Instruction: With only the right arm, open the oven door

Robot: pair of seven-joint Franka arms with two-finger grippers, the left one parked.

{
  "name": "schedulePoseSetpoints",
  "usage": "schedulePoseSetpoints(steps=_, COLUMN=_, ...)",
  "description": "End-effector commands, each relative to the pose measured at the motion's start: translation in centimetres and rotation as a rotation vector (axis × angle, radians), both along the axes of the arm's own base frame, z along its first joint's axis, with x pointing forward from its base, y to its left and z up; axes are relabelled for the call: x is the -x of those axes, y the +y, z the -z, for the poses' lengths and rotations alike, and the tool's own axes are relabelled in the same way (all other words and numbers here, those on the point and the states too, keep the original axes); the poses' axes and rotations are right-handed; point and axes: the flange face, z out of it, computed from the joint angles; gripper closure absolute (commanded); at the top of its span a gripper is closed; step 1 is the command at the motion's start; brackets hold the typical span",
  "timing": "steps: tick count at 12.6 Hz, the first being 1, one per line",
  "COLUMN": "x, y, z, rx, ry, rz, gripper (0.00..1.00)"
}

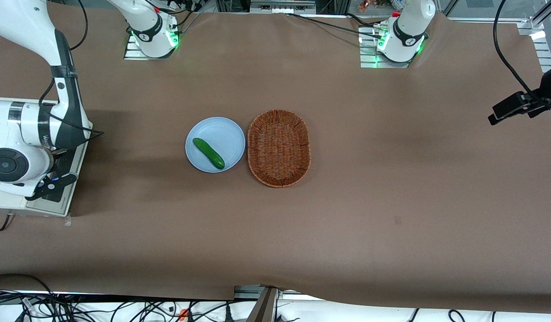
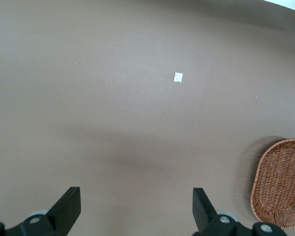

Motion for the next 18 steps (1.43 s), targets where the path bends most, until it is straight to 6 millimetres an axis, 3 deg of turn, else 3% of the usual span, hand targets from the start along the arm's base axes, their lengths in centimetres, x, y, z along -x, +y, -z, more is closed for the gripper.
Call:
schedulePoseSetpoints(steps=1, x=0.1, y=0.1, z=0.5, rx=0.0, ry=0.0, rz=-0.023, gripper=1.0)
schedulePoseSetpoints(steps=12, x=-0.3, y=1.3, z=2.1, rx=-0.082, ry=-0.019, rz=0.017, gripper=1.0)
schedulePoseSetpoints(steps=18, x=-0.6, y=2.5, z=5.6, rx=-0.155, ry=-0.022, rz=0.05, gripper=1.0)
